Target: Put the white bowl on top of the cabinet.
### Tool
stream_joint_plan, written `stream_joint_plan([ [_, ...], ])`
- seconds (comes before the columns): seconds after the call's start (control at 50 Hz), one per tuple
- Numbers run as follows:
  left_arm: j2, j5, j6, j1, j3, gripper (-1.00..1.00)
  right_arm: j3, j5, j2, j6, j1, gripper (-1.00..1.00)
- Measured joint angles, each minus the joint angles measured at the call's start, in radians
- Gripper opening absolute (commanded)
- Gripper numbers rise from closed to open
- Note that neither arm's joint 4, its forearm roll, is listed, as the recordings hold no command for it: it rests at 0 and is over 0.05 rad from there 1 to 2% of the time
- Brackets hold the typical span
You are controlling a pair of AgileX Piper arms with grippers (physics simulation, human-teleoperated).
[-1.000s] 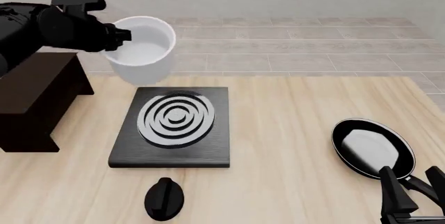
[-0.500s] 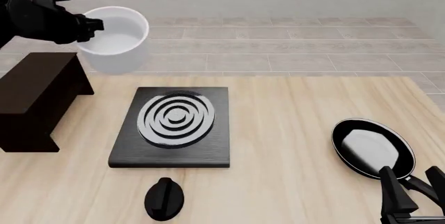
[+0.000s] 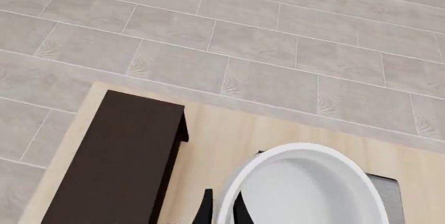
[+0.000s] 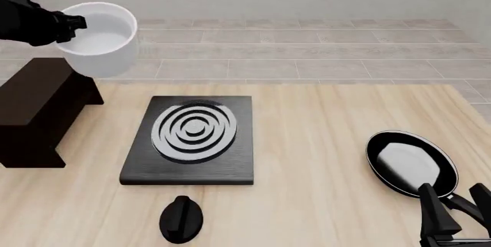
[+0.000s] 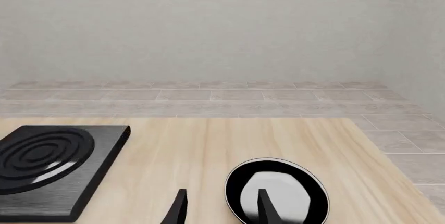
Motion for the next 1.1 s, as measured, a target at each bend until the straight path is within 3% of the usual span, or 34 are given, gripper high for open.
stream_joint_plan([
  [1.1,0.004,-0.063,0.001,0.219,0.057,-1.0,0.0,0.0,0.0,0.0,0.0,1.0],
])
